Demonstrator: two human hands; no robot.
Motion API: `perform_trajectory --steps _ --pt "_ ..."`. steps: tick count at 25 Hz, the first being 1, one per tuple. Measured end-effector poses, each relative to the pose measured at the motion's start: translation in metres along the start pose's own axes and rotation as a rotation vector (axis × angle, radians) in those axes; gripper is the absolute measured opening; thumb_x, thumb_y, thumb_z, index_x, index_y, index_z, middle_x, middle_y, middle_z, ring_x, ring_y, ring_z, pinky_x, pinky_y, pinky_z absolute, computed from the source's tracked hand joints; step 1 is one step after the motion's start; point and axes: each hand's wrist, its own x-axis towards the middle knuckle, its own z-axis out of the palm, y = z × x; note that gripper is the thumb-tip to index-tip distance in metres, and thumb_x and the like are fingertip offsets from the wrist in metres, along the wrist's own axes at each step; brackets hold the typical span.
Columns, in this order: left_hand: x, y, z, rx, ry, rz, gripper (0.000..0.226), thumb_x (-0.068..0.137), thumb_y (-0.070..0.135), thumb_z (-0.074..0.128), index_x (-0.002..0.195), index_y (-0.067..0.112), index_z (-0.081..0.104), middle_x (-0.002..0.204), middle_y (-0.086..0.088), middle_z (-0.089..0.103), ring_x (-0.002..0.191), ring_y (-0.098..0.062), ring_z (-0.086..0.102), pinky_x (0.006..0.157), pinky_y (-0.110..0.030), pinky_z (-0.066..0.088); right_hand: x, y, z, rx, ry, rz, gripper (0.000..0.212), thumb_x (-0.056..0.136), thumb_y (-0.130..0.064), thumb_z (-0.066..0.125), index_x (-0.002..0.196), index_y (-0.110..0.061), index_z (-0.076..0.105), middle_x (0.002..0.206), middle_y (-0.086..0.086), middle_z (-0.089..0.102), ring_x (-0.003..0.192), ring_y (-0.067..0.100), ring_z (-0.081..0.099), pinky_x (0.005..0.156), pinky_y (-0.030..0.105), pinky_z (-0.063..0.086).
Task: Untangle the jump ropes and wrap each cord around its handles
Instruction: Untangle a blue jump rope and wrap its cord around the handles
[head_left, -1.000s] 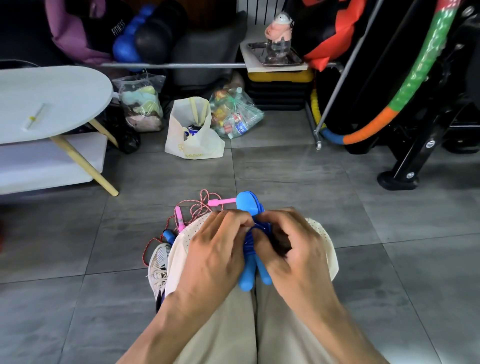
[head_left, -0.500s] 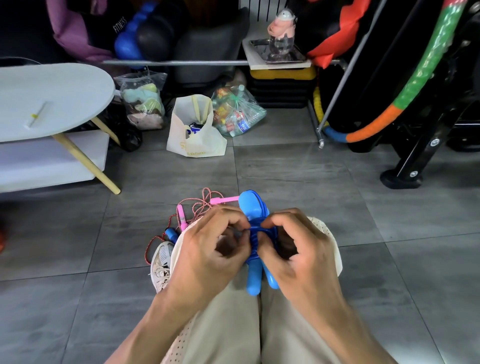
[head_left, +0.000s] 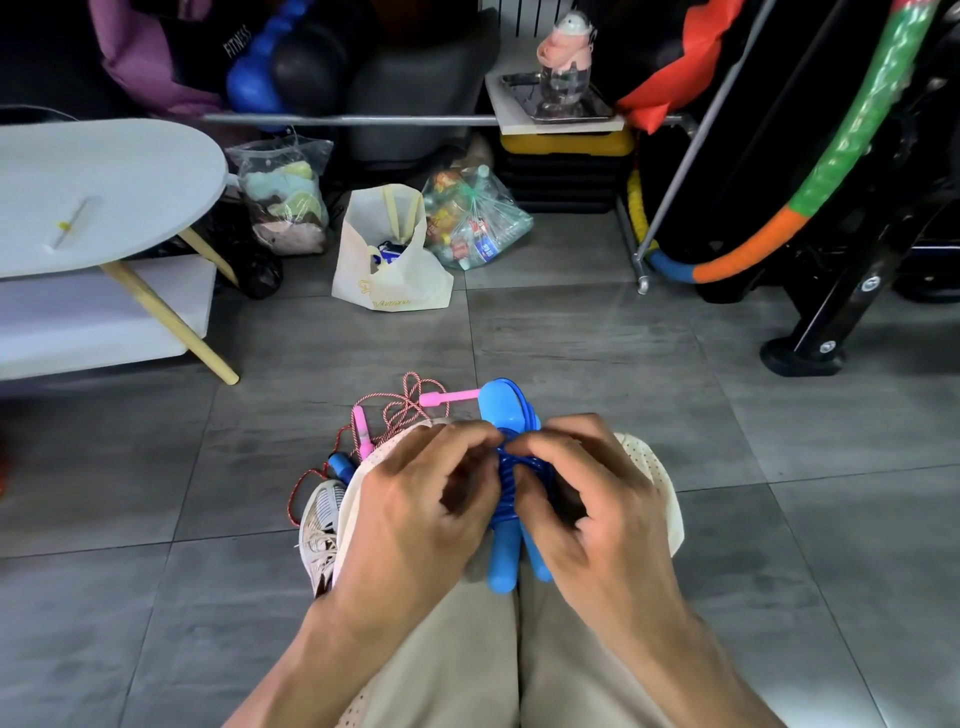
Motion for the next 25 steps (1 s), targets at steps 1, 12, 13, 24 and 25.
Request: perform_trajectory --steps 1,12,13,24,25 --pt "0.001 0.0 -0.001 -0.038 -0.009 -0.035 0.023 0.08 0.014 0.064 0.096 0.03 0.066 0.084 0.013 0.068 0.075 -0.009 0.066 0.067 -0.031 0.054 0.0 0.0 0.0 0.005 -0.003 0.006 0.01 0.085 -0.009 0.069 0.092 -0.016 0.072 0.094 -0.008 0.064 0.07 -0.009 0.048 0.069 0.003 0.032" --pt "0.003 0.0 0.003 -0.042 -0.113 0.185 0.026 0.067 0.002 0.062 0.072 0.021 0.045 0.081 0.008 0.052 0.072 -0.017 0.049 0.069 -0.025 0.043 0.01 -0.002 0.001 0.189 -0.089 0.281 0.019 0.098 -0.013 0.054 0.096 -0.021 0.071 0.079 -0.013 0.069 0.074 0.002 0.062 0.063 0.008 0.038" --pt "0.001 -0.001 0.005 0.021 -0.104 0.267 0.031 0.069 -0.002 0.063 0.073 0.02 0.042 0.084 0.005 0.05 0.072 -0.016 0.043 0.073 -0.018 0.037 0.013 -0.003 -0.001 0.291 -0.135 0.348 0.021 0.099 -0.01 0.053 0.093 -0.02 0.071 0.078 -0.014 0.07 0.074 0.001 0.063 0.063 0.008 0.039" --pt "-0.005 -0.002 0.013 0.115 -0.002 0.388 0.021 0.098 0.016 0.041 0.079 0.021 0.035 0.097 -0.001 0.049 0.075 -0.021 0.042 0.084 -0.014 0.027 0.018 0.009 -0.014 0.66 -0.241 0.391 0.019 0.095 -0.001 0.057 0.093 -0.012 0.072 0.083 -0.001 0.073 0.076 0.009 0.067 0.07 0.019 0.049" --pt "-0.005 -0.002 0.013 0.119 0.008 0.394 0.021 0.098 0.016 0.041 0.079 0.021 0.035 0.097 -0.001 0.049 0.075 -0.02 0.041 0.084 -0.013 0.028 0.017 0.01 -0.015 0.667 -0.25 0.389 0.02 0.095 0.0 0.056 0.093 -0.012 0.072 0.084 0.0 0.073 0.078 0.009 0.067 0.071 0.019 0.049"
